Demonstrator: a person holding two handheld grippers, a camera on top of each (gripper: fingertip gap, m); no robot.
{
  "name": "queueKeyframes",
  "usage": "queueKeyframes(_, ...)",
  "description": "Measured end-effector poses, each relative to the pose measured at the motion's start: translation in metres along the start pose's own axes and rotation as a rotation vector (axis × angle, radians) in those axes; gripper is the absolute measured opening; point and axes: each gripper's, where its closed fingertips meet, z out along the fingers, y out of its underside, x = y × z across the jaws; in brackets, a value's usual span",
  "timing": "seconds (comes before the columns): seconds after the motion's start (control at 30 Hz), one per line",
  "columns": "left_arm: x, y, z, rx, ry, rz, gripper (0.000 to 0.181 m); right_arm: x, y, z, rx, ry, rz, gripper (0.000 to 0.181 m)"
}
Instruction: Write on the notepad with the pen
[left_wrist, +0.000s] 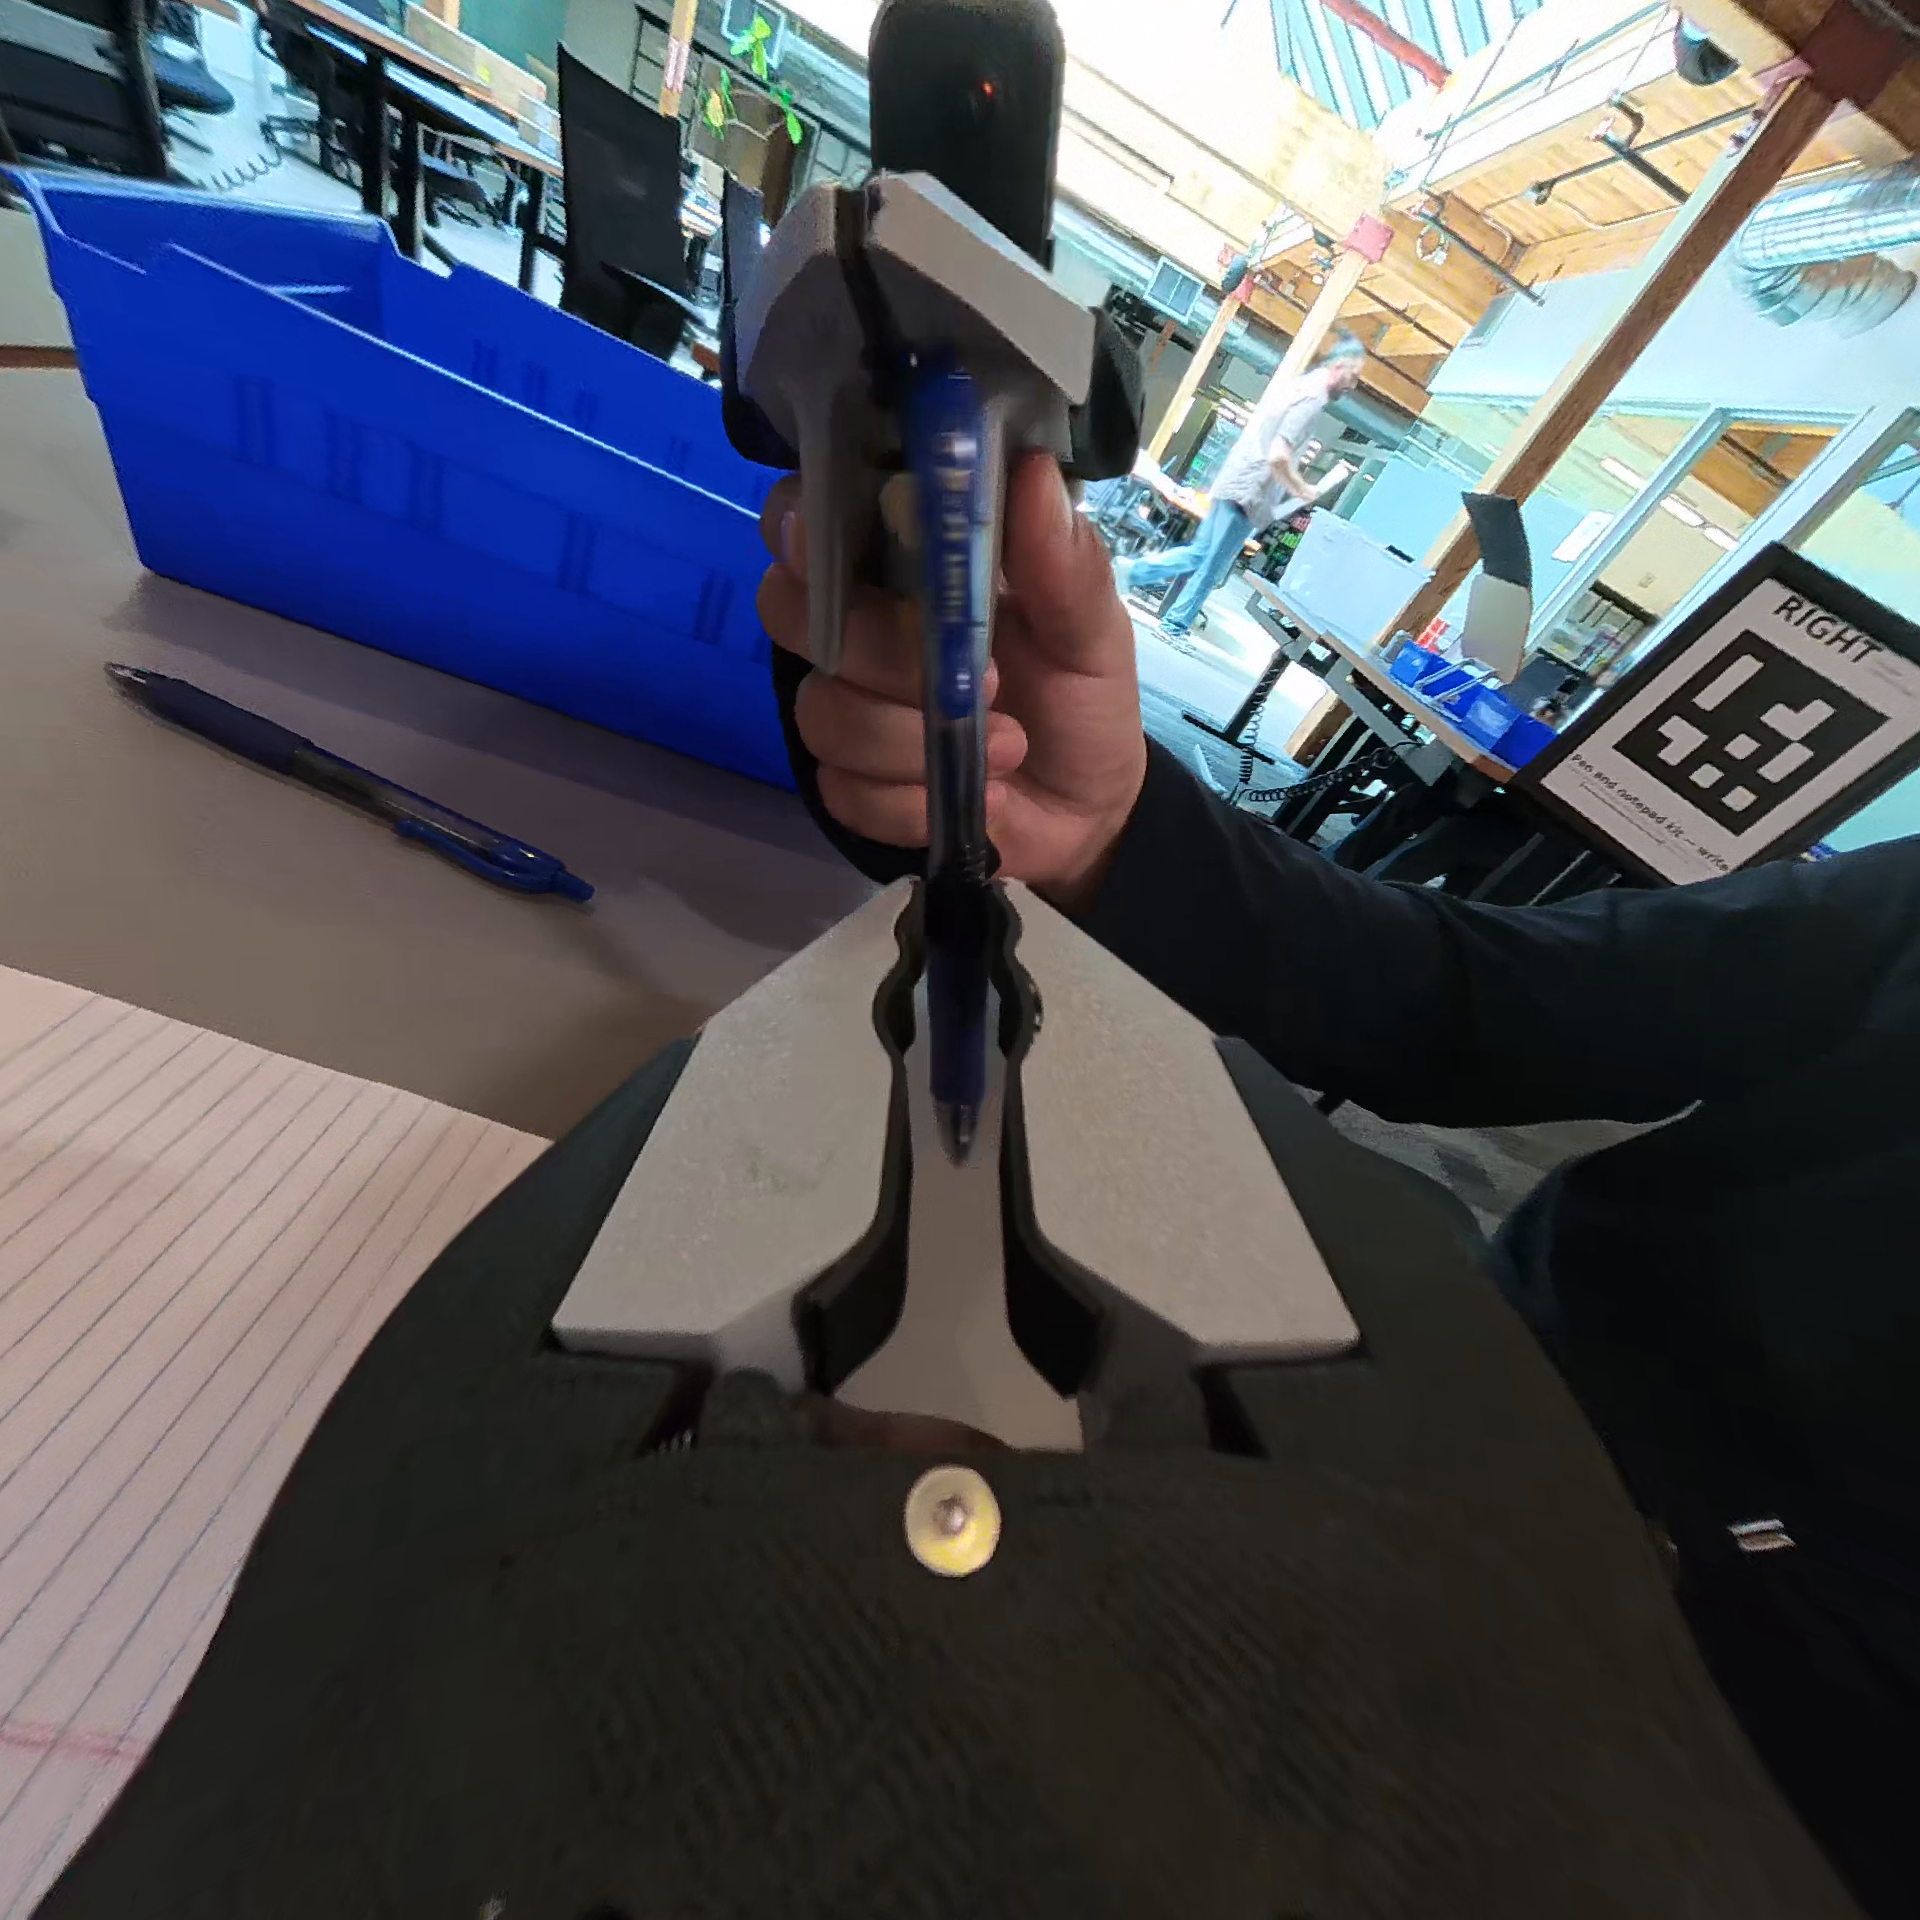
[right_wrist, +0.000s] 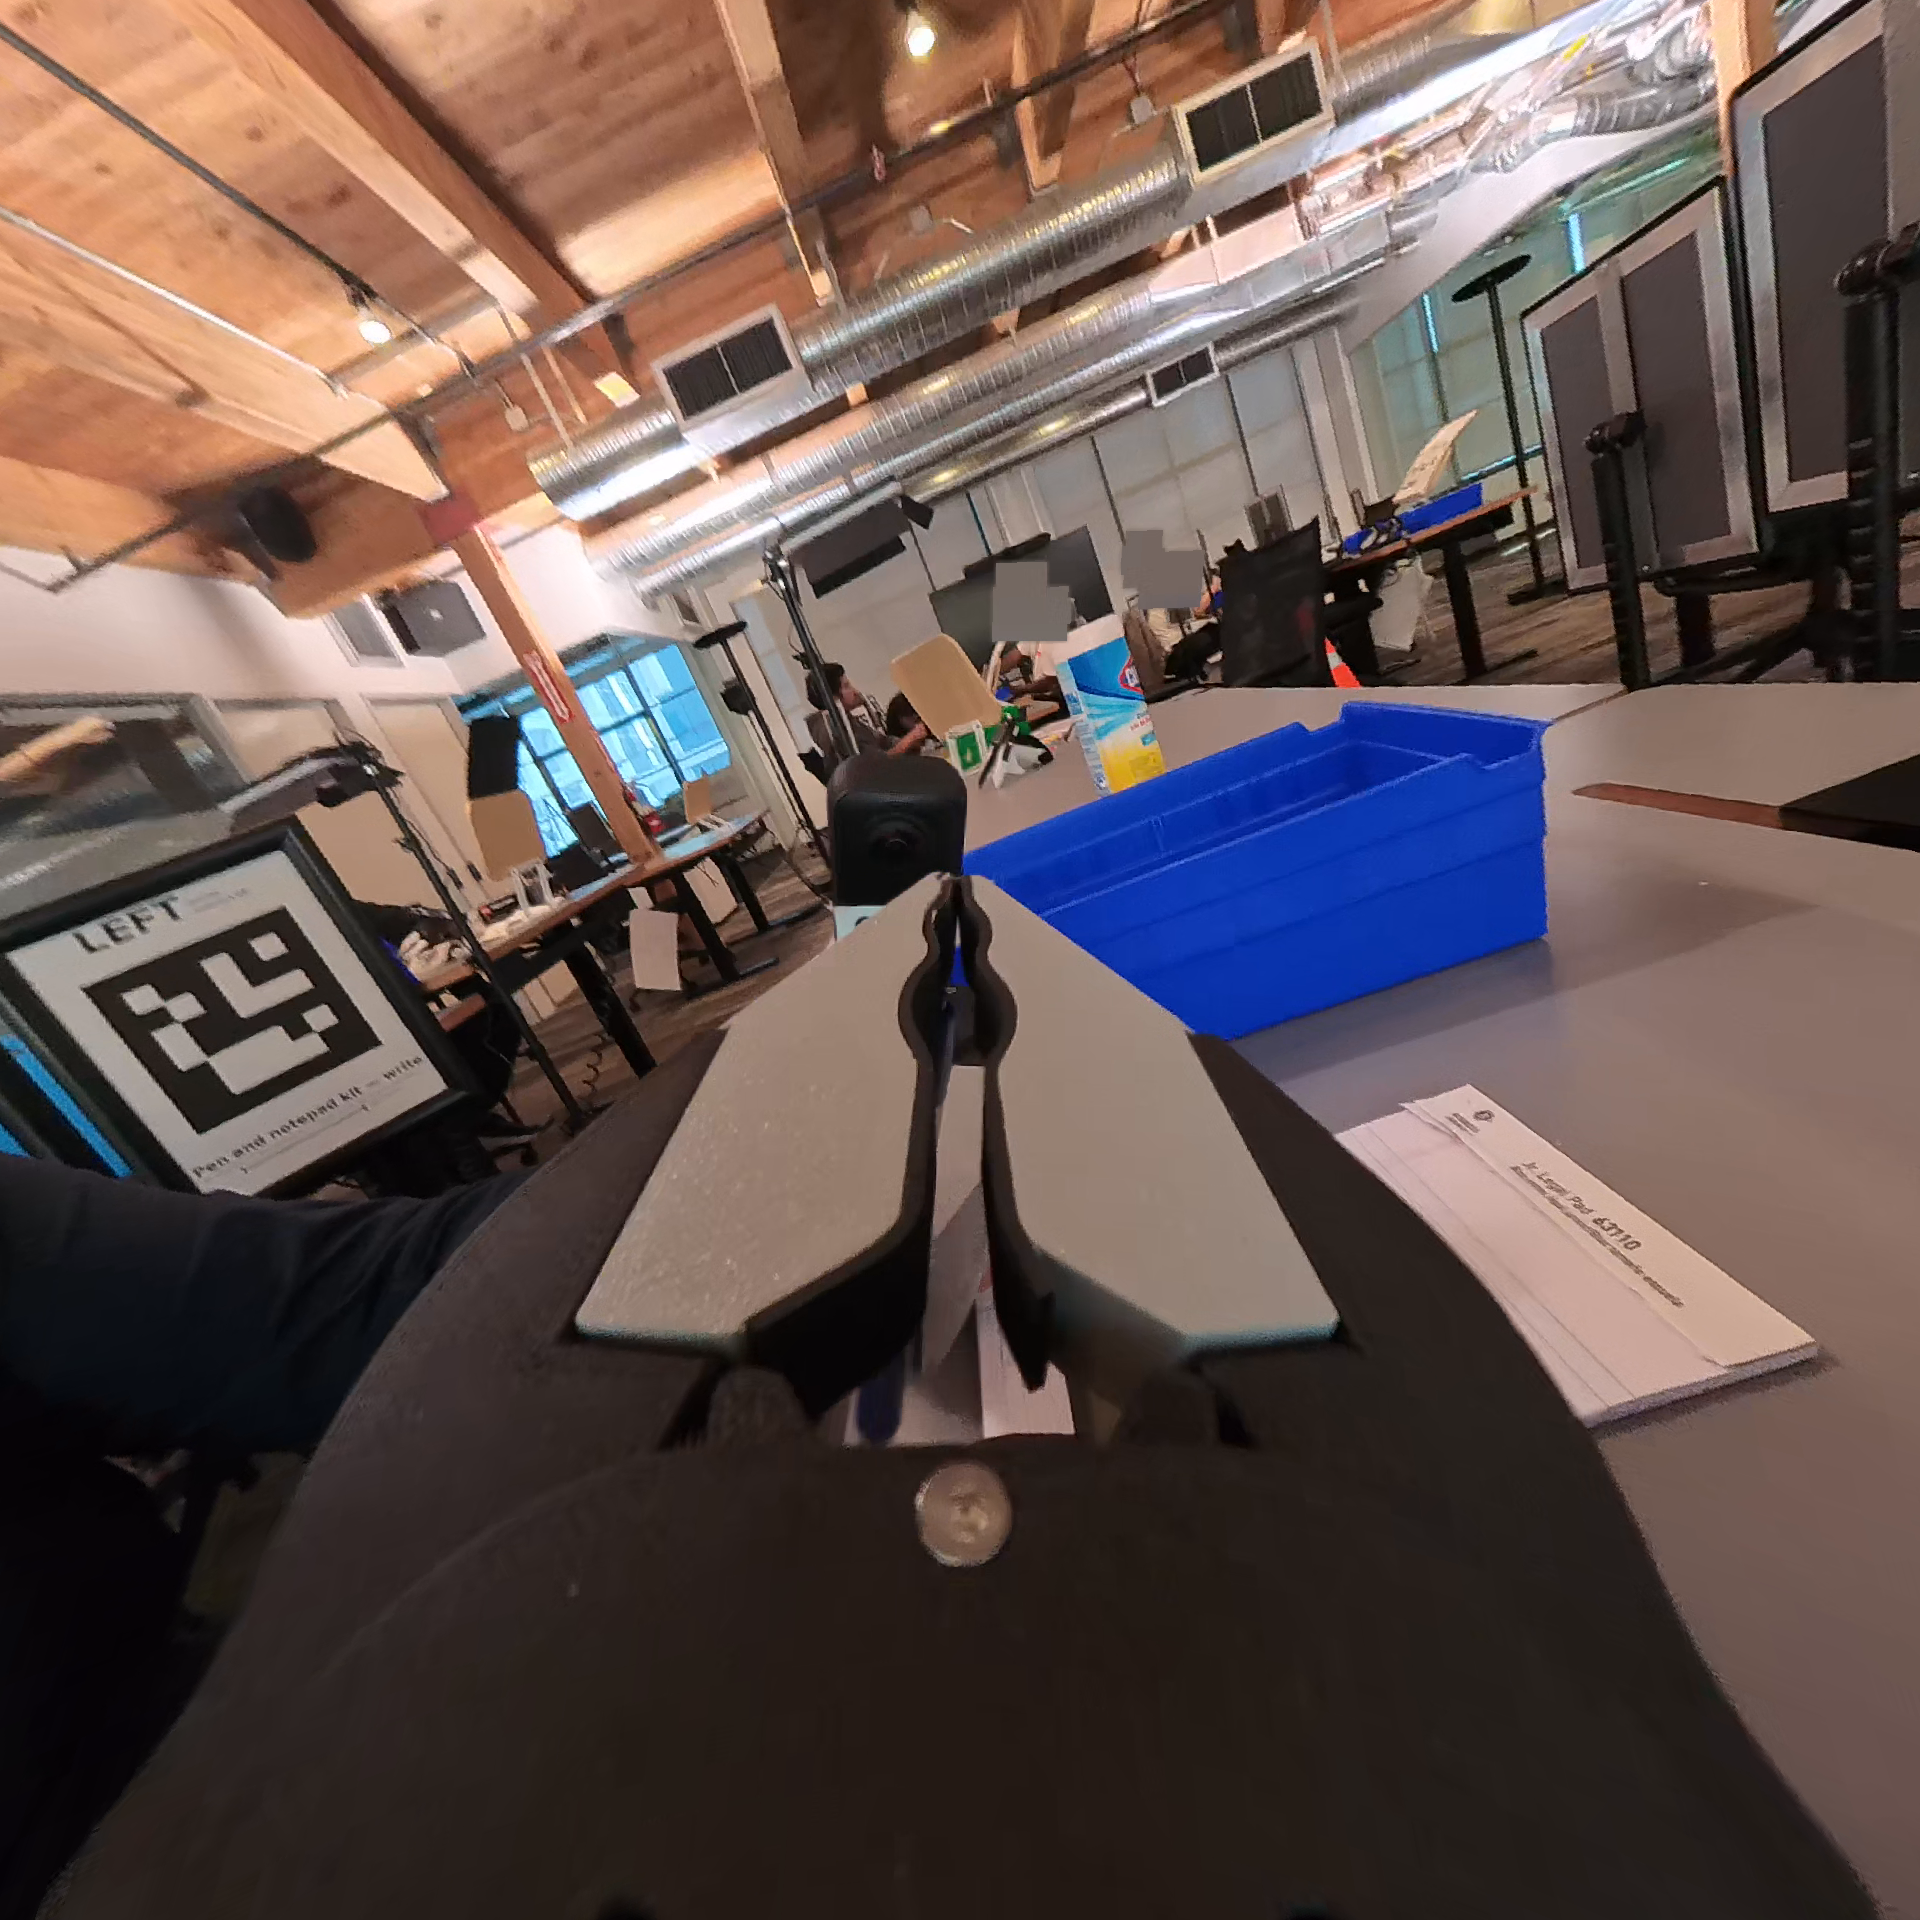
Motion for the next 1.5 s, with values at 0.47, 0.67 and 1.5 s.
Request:
queueKeyframes(0.47, 0.001, -0.001, -0.008, -0.008, 0.002, -0.004, 0.009, -0.012, 0.041, -0.002, -0.288, -0.11, 0.06, 0.033)
queueKeyframes(0.67, -0.003, -0.008, -0.011, 0.036, 0.002, -0.057, 0.009, -0.013, 0.053, 0.005, -0.354, -0.077, -0.028, 0.005)
queueKeyframes(1.5, -0.012, -0.023, -0.025, 0.124, -0.074, 0.026, 0.008, -0.006, 0.007, -0.013, -0.111, -0.067, 0.03, 0.005)
